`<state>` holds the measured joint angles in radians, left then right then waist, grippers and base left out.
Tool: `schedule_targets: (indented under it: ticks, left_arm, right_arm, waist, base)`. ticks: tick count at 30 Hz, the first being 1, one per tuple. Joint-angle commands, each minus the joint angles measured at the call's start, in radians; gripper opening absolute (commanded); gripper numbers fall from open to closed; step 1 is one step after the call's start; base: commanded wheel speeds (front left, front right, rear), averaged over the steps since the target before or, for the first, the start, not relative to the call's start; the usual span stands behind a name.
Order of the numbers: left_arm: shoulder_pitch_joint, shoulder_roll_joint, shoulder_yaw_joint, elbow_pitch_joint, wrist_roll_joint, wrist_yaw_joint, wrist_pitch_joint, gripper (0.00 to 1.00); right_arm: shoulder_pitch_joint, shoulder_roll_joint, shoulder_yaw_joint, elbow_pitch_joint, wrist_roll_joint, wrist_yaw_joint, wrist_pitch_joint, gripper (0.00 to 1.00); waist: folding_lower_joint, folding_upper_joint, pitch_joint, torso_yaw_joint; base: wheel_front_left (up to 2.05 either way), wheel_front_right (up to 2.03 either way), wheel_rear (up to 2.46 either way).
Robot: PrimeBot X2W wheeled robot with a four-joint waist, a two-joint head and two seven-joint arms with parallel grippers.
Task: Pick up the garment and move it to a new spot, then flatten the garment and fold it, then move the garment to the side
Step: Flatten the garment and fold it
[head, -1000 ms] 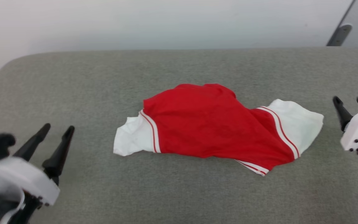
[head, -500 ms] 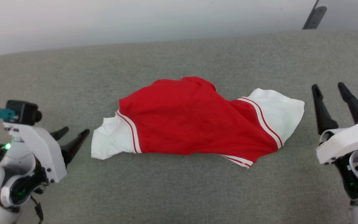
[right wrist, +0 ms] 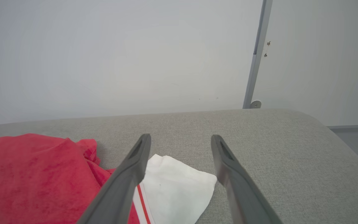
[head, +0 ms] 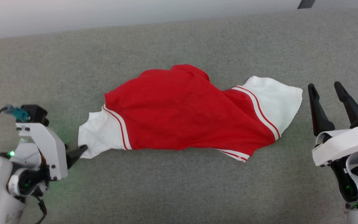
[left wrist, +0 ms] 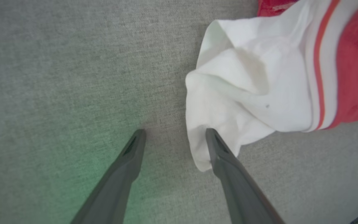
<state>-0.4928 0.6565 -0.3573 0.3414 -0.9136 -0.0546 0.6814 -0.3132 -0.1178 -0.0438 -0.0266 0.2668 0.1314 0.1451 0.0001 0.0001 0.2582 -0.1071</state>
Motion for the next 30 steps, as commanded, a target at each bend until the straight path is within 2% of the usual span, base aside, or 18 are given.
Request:
schedule_targets:
  ticks: [1, 8, 9, 10, 11, 15, 22, 30]
  left_arm:
    - [-0.018, -0.016, -0.008, 0.036, 0.004, -0.006, -0.002, 1.00]
    - [-0.044, -0.071, -0.051, 0.152, 0.002, -0.025, 0.007, 1.00]
    - [-0.044, -0.082, -0.055, 0.163, -0.006, -0.030, 0.015, 0.67]
    - [-0.044, -0.094, -0.061, 0.170, -0.015, -0.035, 0.026, 0.16]
    - [-0.044, -0.102, -0.066, 0.178, -0.025, -0.038, 0.041, 0.00]
    - [-0.045, -0.115, -0.068, 0.192, -0.052, -0.038, 0.077, 0.00]
    - [-0.075, -0.085, -0.067, 0.158, -0.039, -0.029, 0.091, 0.00]
    - [-0.074, -0.011, -0.042, 0.094, -0.014, 0.007, 0.083, 0.00]
  right_arm:
    - [0.006, 0.003, -0.001, -0.013, -0.014, -0.002, 0.003, 1.00]
    - [0.005, 0.007, -0.004, -0.039, -0.022, -0.002, 0.017, 1.00]
    - [0.006, 0.009, -0.005, -0.042, -0.023, -0.002, 0.019, 1.00]
    - [0.007, 0.009, -0.005, -0.044, -0.025, -0.002, 0.022, 1.00]
    - [0.009, 0.010, -0.007, -0.046, -0.026, -0.002, 0.025, 1.00]
    - [0.009, 0.010, -0.011, -0.049, -0.030, -0.002, 0.037, 1.00]
    - [-0.003, 0.012, -0.019, -0.057, -0.037, -0.002, 0.066, 1.00]
    - [-0.009, 0.008, -0.033, -0.037, -0.040, -0.002, 0.112, 1.00]
  waist:
    - [-0.0001, -0.0001, 0.015, -0.003]
    - [-0.0001, -0.0001, 0.034, 0.000]
    - [-0.0001, -0.0001, 0.035, 0.002]
    - [-0.0001, -0.0001, 0.036, 0.003]
    - [-0.0001, -0.0001, 0.036, 0.005]
    - [-0.0001, -0.0001, 0.035, 0.012]
    - [-0.0001, -0.0001, 0.036, 0.027]
    - [-0.0001, -0.0001, 0.034, 0.039]
  base:
    - [0.00, 0.00, 0.00]
    - [0.00, 0.00, 0.00]
    - [0.00, 0.00, 0.00]
    - [0.00, 0.00, 0.00]
    - [0.00, 0.00, 0.00]
    - [0.00, 0.00, 0.00]
    - [0.00, 0.00, 0.00]
    - [0.00, 0.00, 0.00]
